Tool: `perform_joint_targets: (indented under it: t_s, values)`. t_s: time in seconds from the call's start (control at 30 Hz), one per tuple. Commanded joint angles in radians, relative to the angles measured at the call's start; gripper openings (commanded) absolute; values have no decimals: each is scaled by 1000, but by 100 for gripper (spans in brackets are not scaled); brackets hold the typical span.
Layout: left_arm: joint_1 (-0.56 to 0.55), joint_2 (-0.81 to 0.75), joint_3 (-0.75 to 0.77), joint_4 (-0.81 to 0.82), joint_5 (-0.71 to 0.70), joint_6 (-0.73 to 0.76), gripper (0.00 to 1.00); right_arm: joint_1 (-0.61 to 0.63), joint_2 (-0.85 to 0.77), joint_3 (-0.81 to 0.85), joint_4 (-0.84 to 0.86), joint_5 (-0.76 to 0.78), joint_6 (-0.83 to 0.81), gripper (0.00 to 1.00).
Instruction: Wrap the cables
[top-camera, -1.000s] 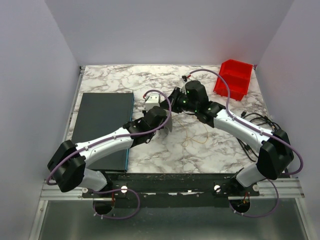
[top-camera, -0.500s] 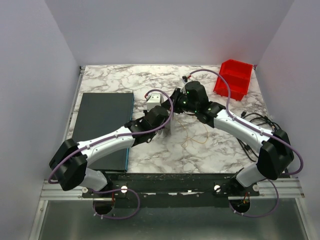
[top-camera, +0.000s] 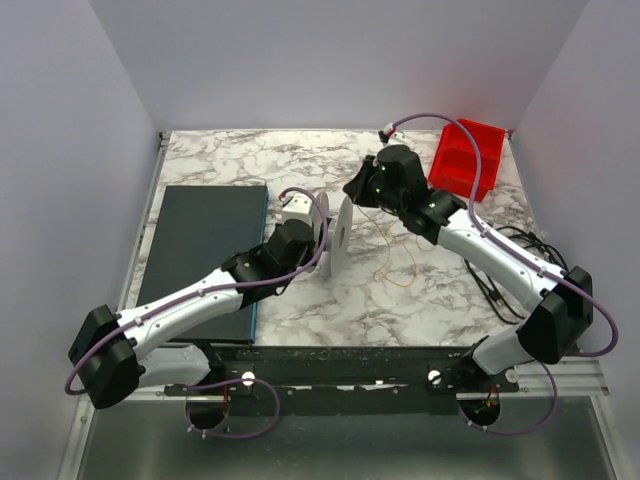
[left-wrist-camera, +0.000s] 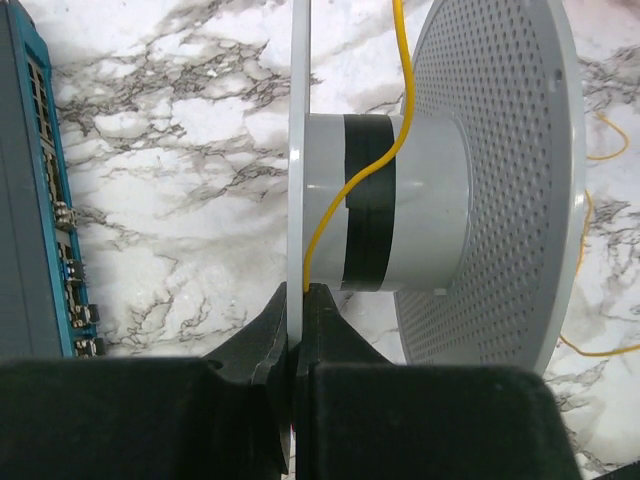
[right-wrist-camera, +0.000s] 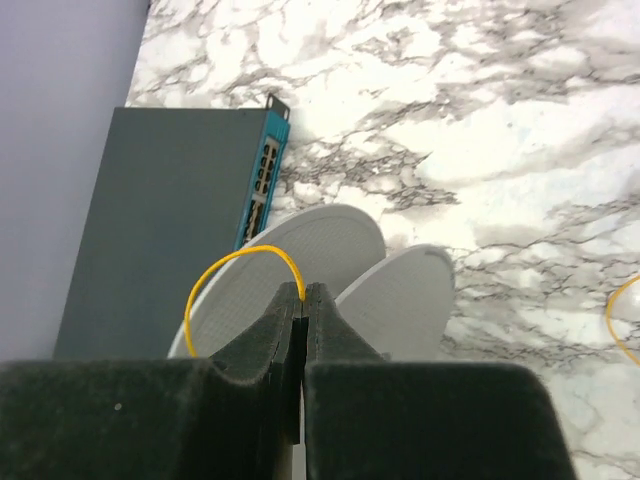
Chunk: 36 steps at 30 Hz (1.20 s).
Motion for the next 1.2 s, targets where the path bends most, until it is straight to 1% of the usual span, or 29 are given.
perform_joint_targets:
  t_s: [0.0, 0.17, 0.23, 0.37, 0.43, 0.57, 0.63, 0.7, 0.83, 0.9, 1.0, 1.17]
  values:
    - [-1, -100, 4, 38, 25, 70, 0, -22, 1, 39, -56, 81, -84, 1]
    - [-1, -169, 4, 5, 29, 75, 0, -63, 8, 37, -39, 73, -108, 2]
    - [-1, -204, 10, -2, 32, 67, 0, -83, 15, 27, -18, 55, -124, 3]
    - [1, -254, 64, -57, 20, 64, 0, -154, 15, -29, 56, -56, -131, 6]
    - [1, -269, 98, -82, 20, 71, 0, -179, 10, -68, 122, -135, -132, 10]
    - [1, -286, 172, -132, 10, 81, 0, -183, 8, -132, 245, -271, -144, 16]
    - [1, -289, 219, -173, -17, 68, 0, -183, 13, -167, 318, -327, -136, 19]
    - [1, -296, 266, -209, -48, 54, 0, -184, 18, -204, 385, -384, -119, 21]
    - [2, -295, 358, -259, -65, 73, 0, -183, 26, -301, 578, -514, -58, 24]
    - [2, -294, 387, -270, -68, 87, 0, -183, 37, -335, 653, -557, -26, 24]
    - [2, -295, 425, -284, -80, 87, 0, -181, 52, -388, 764, -618, 20, 27]
    - [2, -317, 427, -243, -117, 79, 0, -173, 89, -471, 917, -688, 106, 31]
